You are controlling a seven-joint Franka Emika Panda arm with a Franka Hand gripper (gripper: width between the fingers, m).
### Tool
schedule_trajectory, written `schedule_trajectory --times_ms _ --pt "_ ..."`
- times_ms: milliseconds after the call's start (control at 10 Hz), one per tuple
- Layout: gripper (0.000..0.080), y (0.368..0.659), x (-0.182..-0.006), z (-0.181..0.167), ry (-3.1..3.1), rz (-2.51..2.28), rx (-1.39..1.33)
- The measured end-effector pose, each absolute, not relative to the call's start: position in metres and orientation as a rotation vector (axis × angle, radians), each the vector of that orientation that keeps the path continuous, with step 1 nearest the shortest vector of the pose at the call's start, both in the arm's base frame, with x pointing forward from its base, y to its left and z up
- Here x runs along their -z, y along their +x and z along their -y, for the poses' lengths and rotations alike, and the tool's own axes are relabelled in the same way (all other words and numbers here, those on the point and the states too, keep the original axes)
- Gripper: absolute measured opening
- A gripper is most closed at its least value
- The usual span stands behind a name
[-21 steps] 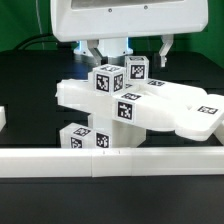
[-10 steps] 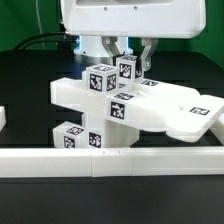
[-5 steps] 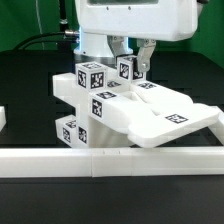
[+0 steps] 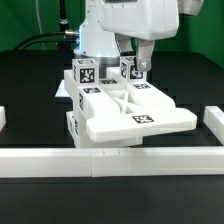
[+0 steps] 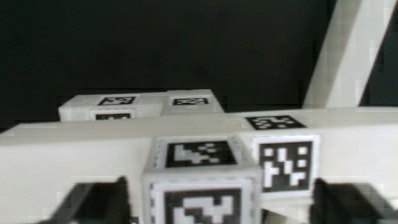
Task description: Assemble chair
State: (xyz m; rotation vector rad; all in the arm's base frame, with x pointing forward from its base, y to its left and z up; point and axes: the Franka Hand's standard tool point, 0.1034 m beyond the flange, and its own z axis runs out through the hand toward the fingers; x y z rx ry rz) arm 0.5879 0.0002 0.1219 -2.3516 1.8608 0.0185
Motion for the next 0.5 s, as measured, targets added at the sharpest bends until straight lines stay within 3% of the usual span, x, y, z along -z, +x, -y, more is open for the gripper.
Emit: schedule_trajectory --times_ms 100,300,500 --pt "0.0603 0.589 -0.133 -0.003 -2.342 -1.849 -0.023" --pt "0.0636 0.589 -0.151 -0.009 -2.331 -1.833 -0.055" --pt "0.0647 0.589 -0.146 -0.008 -2.335 -1.837 -0.052"
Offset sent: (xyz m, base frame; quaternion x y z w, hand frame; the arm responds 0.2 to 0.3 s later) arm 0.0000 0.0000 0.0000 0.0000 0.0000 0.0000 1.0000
